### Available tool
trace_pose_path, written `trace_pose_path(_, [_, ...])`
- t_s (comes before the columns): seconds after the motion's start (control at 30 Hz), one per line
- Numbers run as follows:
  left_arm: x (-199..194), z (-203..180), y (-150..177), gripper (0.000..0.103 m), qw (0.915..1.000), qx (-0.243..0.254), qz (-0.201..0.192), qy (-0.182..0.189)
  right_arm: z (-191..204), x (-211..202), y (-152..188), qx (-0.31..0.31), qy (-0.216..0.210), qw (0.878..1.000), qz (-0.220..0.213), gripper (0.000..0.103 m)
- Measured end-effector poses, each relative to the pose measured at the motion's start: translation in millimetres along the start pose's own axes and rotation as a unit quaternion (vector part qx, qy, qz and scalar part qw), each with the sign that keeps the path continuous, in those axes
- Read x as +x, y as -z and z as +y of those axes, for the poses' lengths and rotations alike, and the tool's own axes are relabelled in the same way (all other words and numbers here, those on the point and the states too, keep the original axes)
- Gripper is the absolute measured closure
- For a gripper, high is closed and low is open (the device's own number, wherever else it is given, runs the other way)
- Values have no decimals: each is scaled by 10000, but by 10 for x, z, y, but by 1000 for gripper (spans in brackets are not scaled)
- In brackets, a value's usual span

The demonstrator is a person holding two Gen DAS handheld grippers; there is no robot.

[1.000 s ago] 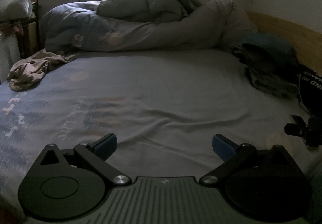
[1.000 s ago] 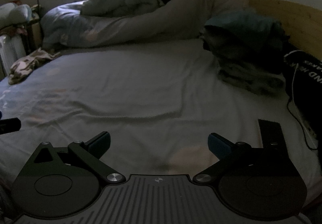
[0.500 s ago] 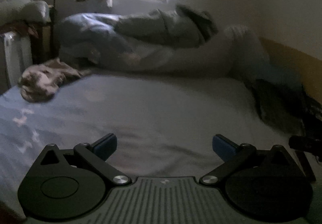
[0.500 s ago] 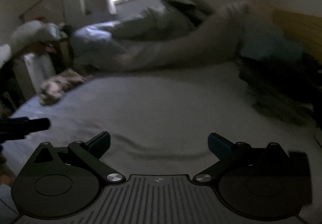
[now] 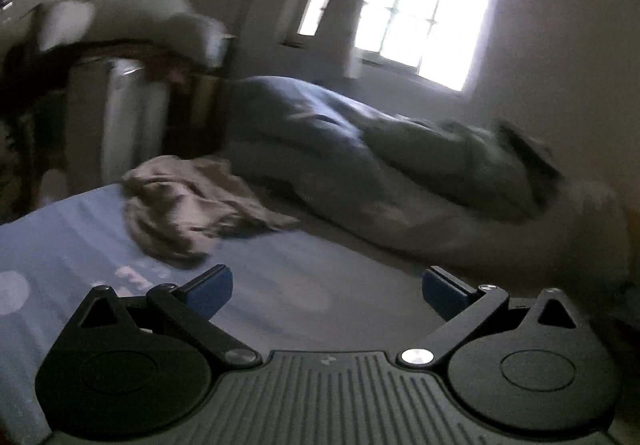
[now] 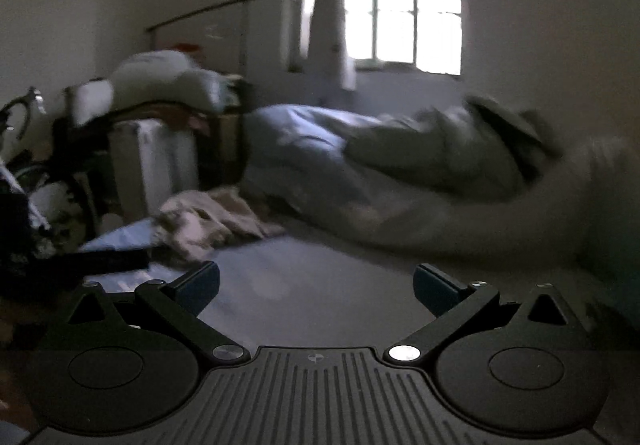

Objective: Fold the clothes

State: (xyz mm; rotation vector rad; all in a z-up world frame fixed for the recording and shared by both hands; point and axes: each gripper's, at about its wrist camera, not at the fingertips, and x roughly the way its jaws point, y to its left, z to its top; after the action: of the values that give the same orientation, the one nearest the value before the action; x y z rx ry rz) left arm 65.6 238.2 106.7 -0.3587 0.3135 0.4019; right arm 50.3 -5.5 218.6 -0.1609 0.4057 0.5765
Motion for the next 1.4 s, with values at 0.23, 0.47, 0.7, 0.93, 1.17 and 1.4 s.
trace_pose_path(0.23, [394, 943, -63, 0, 9919, -755, -268, -985, 382, 1085, -832, -386, -697, 9962, -354, 0])
trace_pose_path(0.47, [679, 1667, 256, 0, 9736, -1387, -240, -1795, 1262, 2776, -694, -707, -1470, 9862, 285, 1])
trace_pose_path(0.7, [647, 2138, 372, 0, 9636, -1636, 0, -2113, 2135, 4092, -13, -1264, -1803, 9722, 799, 16])
trace_pose_path(0.93, [611, 2478, 337, 0, 9479, -1866, -151, -2579, 2721, 4968, 530, -1927, -1928, 9566, 1027, 26])
trace_pose_path(1.17, [561, 2591, 342, 0, 9458, -1910, -126, -2623, 2881, 5334, 876, -2206, -1651, 9576, 841, 38])
trace_pose_path(1.4, [558, 2578, 330, 0, 9453, -2006, -44, -2572, 2759, 5519, 1009, -1598, -1335, 9738, 911, 82])
